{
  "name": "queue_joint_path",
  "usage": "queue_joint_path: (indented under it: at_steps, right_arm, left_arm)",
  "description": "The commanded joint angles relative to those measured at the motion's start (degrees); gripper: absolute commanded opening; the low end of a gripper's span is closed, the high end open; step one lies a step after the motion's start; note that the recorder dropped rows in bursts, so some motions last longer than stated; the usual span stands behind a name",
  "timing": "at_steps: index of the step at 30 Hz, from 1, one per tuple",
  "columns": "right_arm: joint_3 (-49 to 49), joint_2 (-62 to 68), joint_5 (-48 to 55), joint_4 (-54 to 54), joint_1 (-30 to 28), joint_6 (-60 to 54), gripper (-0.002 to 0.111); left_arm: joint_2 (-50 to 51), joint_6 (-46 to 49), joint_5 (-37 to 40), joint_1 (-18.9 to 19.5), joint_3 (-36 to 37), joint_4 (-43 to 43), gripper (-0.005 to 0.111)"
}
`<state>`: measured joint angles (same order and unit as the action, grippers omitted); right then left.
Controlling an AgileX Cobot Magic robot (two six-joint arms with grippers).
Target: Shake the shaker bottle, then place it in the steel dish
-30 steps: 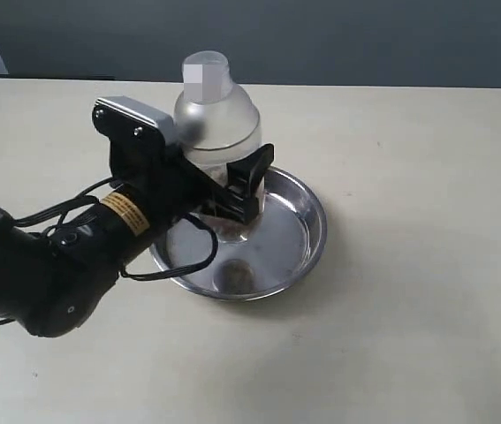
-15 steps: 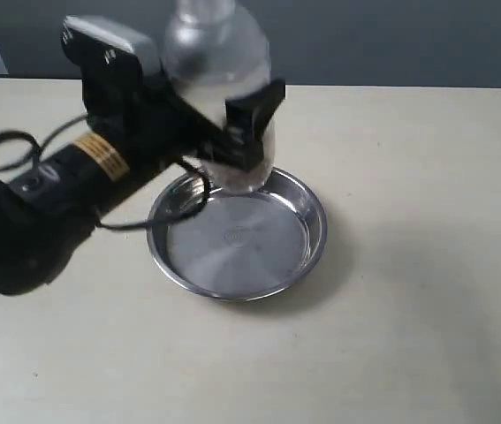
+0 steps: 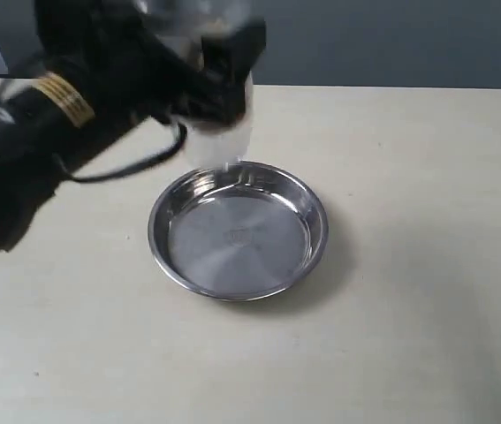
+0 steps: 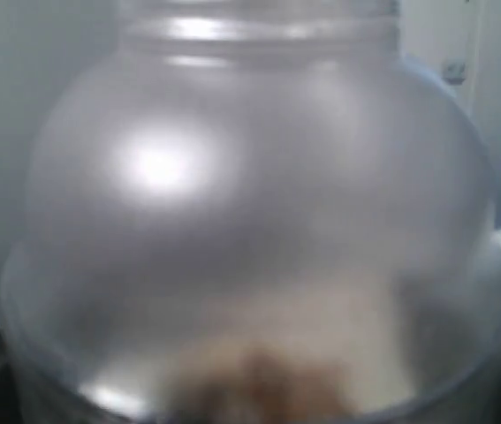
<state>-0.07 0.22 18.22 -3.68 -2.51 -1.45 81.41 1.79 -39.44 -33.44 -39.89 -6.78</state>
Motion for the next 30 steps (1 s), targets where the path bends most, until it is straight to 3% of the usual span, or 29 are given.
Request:
queue_joint_path:
  at_steps: [1, 3, 5, 8, 10, 11, 13, 16, 18, 20, 21, 22, 24, 25, 28, 30]
  right_arm:
    - [0.1, -0.2, -0.8, 0.2, -0.2, 0.0, -0.001]
    - [0.1, -0.2, -0.8, 0.2, -0.2, 0.0, -0.001]
    - [0.1, -0.2, -0.8, 0.2, -0.2, 0.0, -0.001]
    - [0.1, -0.2, -0.8, 0.2, -0.2, 0.0, -0.001]
    - [0.1, -0.2, -0.8, 0.2, -0.2, 0.0, -0.001]
    - [0.1, -0.2, -0.8, 0.2, -0.2, 0.0, -0.001]
    - [0.1, -0.2, -0.8, 0.2, -0.2, 0.0, -0.001]
    - [0.1, -0.2, -0.8, 0.2, -0.2, 0.0, -0.001]
    - [0.1, -0.2, -0.8, 0.2, -0.2, 0.0, -0.001]
    - [0.1, -0.2, -0.8, 0.2, -0.2, 0.0, -0.001]
    - [0.1, -0.2, -0.8, 0.2, -0.2, 0.0, -0.001]
    - [0.1, -0.2, -0.8, 0.2, -0.2, 0.0, -0.001]
    - [0.1, -0.2, -0.8, 0.2, -0.2, 0.0, -0.001]
    - [0.1, -0.2, -0.8, 0.2, -0.2, 0.0, -0.001]
    - [0.1, -0.2, -0.8, 0.2, -0.2, 0.0, -0.001]
    - [0.1, -0.2, -0.8, 0.2, -0.2, 0.0, -0.001]
  left_arm:
    - [-1.5, -3.0, -3.6, 0.1, 1.2, 8.5, 0.000]
    - [-8.7, -2.5, -3.6, 0.1, -2.4, 10.7, 0.000]
    - [-11.4, -1.8, 4.6, 0.4, -4.0, 6.8, 0.000]
    - [-4.2, -2.7, 10.8, 0.8, 0.5, 3.0, 0.000]
    - [0.4, -8.2, 7.4, 0.7, 3.8, 4.8, 0.000]
    - [-1.0, -10.7, -1.0, 0.7, 4.5, 10.7, 0.000]
    - [-8.2, -10.7, -6.8, 0.6, 1.8, 14.8, 0.000]
    - [-6.0, -5.2, 8.7, 1.0, 2.6, 8.6, 0.000]
    - [0.8, -7.2, 5.7, 1.4, 6.9, 3.9, 0.000]
    - [-5.9, -9.2, -8.4, 0.2, 6.1, 12.8, 0.000]
    - [-8.8, -9.2, -9.2, 0.2, 4.5, 14.0, 0.000]
    - [-11.6, -9.2, -3.9, 0.2, 2.5, 12.9, 0.000]
    - [-5.5, -7.3, 5.2, 0.2, 3.8, 10.1, 0.000]
    - [-2.0, -7.3, 5.9, 0.3, 4.5, 6.8, 0.000]
    - [-6.1, -9.2, -9.3, -0.4, 2.3, 13.3, 0.000]
    - [-9.1, -8.3, -3.8, -0.4, -0.7, 12.5, 0.000]
